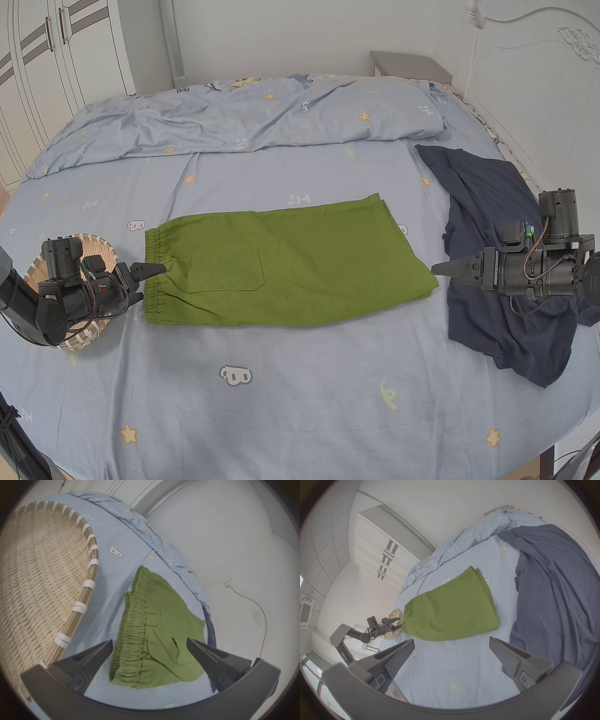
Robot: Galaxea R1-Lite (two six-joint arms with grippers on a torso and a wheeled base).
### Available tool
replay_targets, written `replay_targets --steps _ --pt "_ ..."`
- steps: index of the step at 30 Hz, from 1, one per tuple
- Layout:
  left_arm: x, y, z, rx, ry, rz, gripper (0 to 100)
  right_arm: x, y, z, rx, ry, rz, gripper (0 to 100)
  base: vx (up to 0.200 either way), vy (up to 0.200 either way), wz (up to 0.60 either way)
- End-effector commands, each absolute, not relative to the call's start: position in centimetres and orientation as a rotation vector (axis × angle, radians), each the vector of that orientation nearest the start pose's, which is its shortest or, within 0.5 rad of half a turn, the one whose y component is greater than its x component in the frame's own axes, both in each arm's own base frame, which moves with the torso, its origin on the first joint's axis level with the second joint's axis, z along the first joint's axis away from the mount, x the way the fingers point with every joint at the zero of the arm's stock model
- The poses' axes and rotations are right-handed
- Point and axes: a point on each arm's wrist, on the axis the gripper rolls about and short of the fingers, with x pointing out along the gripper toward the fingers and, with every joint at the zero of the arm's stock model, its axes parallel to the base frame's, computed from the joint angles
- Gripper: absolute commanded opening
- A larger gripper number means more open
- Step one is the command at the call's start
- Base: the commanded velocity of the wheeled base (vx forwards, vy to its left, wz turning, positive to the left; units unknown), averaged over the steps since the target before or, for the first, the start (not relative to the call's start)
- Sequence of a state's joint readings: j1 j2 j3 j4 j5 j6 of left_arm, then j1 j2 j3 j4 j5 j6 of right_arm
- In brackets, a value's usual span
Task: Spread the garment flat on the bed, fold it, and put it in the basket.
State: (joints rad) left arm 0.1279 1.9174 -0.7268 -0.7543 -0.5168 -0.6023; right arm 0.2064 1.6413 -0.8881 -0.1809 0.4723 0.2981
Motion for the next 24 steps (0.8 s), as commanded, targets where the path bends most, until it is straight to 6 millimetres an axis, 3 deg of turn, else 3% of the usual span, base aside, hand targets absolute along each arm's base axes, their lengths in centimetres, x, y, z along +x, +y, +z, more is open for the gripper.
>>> replay_targets --steps 1,6,24 --pt "34.0 1.8 8.5 -0.709 0.571 -0.243 100 27.7 6.9 17.8 0.356 0.681 0.569 100 0.000 0.000 0.00" --pt "34.3 1.3 7.9 -0.705 0.588 -0.251 100 28.1 6.8 17.5 0.359 0.683 0.564 100 0.000 0.000 0.00" --pt "34.9 2.2 7.8 -0.683 0.567 -0.230 100 28.4 7.0 17.0 0.358 0.687 0.566 100 0.000 0.000 0.00"
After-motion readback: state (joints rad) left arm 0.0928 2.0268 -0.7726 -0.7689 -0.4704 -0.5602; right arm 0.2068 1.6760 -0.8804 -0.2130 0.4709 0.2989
